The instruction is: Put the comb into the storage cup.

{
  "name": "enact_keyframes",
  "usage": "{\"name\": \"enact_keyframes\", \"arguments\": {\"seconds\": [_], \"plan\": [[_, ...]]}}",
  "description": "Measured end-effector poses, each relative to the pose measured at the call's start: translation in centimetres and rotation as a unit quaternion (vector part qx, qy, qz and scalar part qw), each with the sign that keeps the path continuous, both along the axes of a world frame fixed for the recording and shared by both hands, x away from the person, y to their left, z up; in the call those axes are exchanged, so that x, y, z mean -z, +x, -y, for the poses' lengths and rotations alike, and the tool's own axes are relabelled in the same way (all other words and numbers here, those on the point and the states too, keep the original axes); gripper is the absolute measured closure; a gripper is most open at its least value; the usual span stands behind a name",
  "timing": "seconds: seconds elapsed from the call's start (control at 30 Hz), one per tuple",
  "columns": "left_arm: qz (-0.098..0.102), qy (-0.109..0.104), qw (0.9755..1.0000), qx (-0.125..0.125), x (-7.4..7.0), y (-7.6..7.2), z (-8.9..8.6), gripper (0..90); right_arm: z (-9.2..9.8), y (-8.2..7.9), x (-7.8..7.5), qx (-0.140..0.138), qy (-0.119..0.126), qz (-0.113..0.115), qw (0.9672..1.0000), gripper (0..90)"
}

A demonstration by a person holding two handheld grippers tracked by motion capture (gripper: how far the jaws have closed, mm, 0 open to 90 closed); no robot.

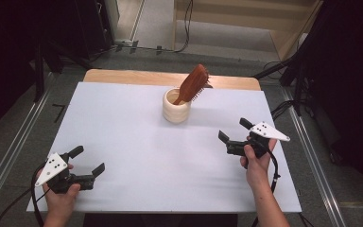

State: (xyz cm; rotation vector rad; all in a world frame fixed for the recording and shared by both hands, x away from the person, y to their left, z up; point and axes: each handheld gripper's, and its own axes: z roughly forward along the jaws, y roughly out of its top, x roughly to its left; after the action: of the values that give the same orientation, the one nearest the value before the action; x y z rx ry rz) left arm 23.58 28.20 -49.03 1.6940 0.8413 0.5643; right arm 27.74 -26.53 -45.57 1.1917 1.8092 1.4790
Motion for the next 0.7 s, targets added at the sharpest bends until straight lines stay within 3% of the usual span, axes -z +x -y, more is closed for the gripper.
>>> {"name": "enact_keyframes", "arguments": {"seconds": [0.7], "plan": [[0.001,-0.002,1.0000,-0.001,0.0,0.0,0.0,0.4,3.3,-3.1,1.4,0.024,-0.011,-0.005,0.9996,0.0]]}}
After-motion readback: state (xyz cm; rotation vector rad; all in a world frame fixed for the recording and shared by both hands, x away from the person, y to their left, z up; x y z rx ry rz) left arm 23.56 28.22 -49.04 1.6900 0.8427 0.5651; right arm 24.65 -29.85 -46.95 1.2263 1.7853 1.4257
